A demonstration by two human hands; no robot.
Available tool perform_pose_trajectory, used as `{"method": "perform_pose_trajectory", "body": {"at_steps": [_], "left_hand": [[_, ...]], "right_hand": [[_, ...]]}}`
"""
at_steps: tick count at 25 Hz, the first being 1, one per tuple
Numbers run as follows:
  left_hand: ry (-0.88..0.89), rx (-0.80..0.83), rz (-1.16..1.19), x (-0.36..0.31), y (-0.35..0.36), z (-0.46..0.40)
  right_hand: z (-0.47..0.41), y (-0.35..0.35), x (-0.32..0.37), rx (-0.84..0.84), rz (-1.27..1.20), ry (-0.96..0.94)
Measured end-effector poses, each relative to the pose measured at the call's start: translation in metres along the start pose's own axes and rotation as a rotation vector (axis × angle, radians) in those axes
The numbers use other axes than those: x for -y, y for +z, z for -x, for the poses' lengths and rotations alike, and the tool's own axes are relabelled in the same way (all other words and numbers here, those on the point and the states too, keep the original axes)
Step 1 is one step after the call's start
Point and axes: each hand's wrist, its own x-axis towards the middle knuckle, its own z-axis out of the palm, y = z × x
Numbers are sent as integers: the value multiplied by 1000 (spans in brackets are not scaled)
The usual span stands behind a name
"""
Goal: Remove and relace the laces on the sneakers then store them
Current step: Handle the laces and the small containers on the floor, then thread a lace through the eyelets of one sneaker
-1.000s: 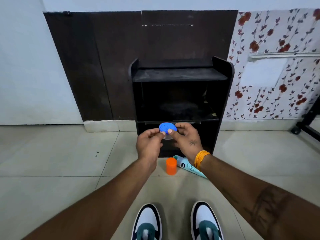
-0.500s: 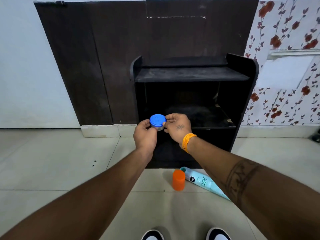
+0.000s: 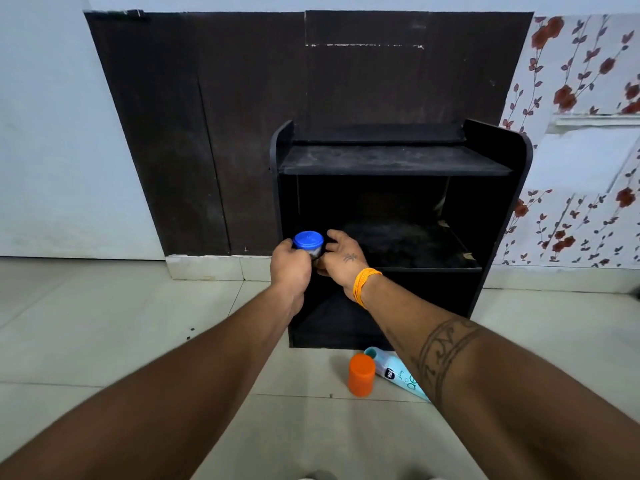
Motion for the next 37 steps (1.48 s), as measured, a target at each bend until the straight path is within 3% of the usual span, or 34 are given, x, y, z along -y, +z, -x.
{"method": "perform_pose_trajectory", "body": {"at_steps": [3, 10, 24, 33, 37], "left_hand": [[34, -17, -30, 5, -3, 16], [81, 157, 20, 28, 13, 102], [-171, 454, 114, 144, 83, 344], [-313, 691, -107, 218, 130, 457], [-351, 682, -216, 243, 153, 484]], "right_hand": [[16, -14, -5, -46, -66, -14], [124, -74, -31, -76, -187, -18], [382, -231, -128, -368, -244, 110], [525, -296, -211, -592, -118, 269], [562, -331, -249, -710, 183, 280]]}}
